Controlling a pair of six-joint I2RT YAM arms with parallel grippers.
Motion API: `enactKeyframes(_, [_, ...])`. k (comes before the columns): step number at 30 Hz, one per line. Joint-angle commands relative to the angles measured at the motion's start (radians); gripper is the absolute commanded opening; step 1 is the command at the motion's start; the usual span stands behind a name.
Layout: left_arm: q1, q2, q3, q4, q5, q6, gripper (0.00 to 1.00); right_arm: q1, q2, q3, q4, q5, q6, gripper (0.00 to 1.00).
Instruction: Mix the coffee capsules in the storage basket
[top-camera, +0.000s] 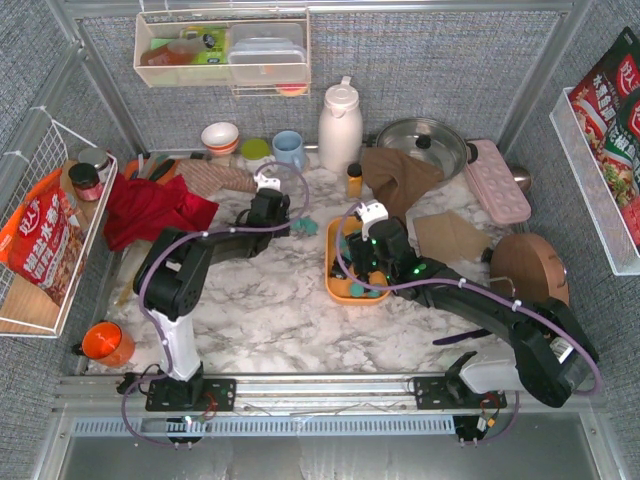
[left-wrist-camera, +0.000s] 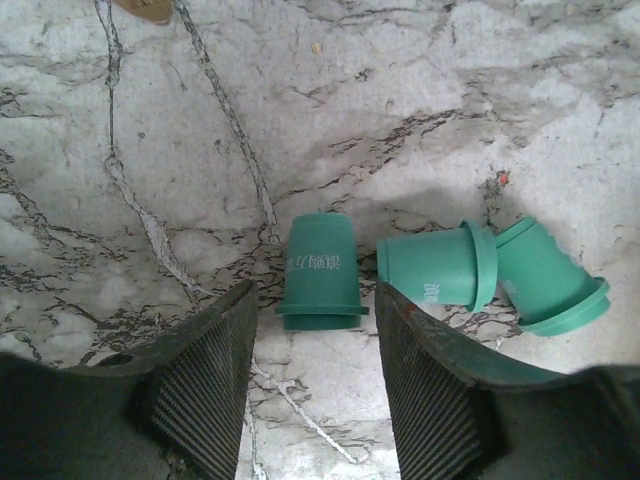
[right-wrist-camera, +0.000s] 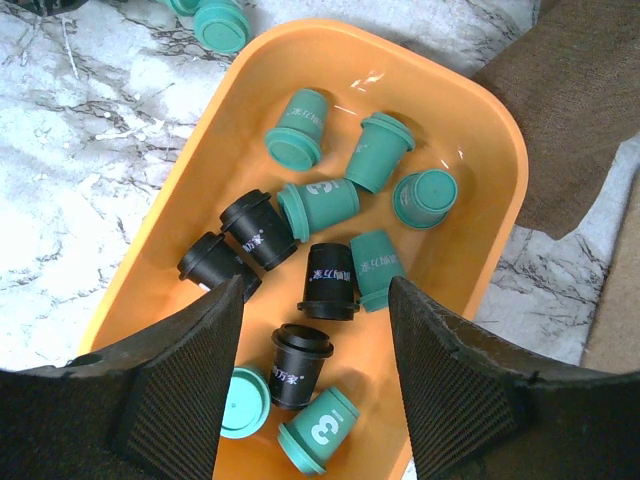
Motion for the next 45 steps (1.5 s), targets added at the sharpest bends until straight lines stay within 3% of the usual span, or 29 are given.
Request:
enactKeyframes(1, [0.006, 0.019, 0.020, -0.031, 0.017, 0.009, 0.58, -0.001, -0.003, 0.003, 0.008, -0.010, -0.001, 0.64])
enactKeyframes(12, [0.011, 0.036, 0.021, -0.010, 0.027, 0.025, 0.55, -0.003, 0.002, 0.006, 0.005, -0.016, -0.001, 0.64])
enactKeyframes(17, [0.011, 0.021, 0.001, 0.037, 0.065, 0.050, 0.49, -0.003, 0.000, 0.006, 0.002, -0.014, -0.001, 0.64])
enactKeyframes(26, [0.009, -0.090, -0.120, 0.153, 0.109, 0.132, 0.43, -0.003, -0.009, 0.014, -0.011, -0.033, 0.004, 0.64])
enactKeyframes(35, [-0.021, -0.350, -0.434, 0.494, 0.357, 0.241, 0.43, -0.002, -0.084, 0.034, -0.110, -0.145, 0.032, 0.63])
enactKeyframes(45, [-0.205, -0.519, -0.634, 0.756, 0.414, 0.363, 0.43, 0.009, -0.194, 0.035, -0.211, -0.235, 0.075, 0.62])
